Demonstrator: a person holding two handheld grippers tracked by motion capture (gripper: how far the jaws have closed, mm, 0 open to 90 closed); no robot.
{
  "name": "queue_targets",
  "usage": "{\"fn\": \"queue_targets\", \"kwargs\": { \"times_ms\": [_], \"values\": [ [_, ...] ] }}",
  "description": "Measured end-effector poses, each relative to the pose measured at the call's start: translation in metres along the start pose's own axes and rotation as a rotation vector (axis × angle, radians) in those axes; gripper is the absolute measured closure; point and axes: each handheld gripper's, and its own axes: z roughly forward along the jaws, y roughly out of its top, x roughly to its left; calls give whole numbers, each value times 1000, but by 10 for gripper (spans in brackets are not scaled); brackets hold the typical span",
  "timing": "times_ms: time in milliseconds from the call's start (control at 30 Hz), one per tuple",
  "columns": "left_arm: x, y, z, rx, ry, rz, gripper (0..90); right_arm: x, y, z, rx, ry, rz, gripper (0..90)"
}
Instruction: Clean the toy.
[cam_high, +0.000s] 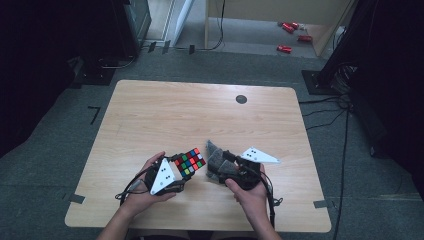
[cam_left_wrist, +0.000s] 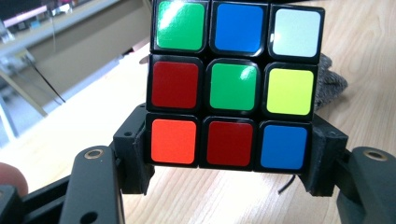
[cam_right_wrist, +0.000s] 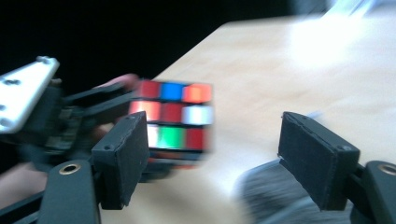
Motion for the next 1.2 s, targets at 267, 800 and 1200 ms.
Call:
{"fn": "queue_targets", "kwargs": {
  "times_ms": [267, 800, 1200],
  "values": [
    [10, 1, -4, 22, -86, -150, 340, -18, -24, 22, 135, -150, -293, 310],
    [8, -3, -7, -7, -86, -122, 341, -37, -42, 28, 258, -213, -180, 671],
    [-18, 6, 3, 9, -177, -73, 341, 44, -2, -1, -49, 113, -209, 663]
  ]
}}
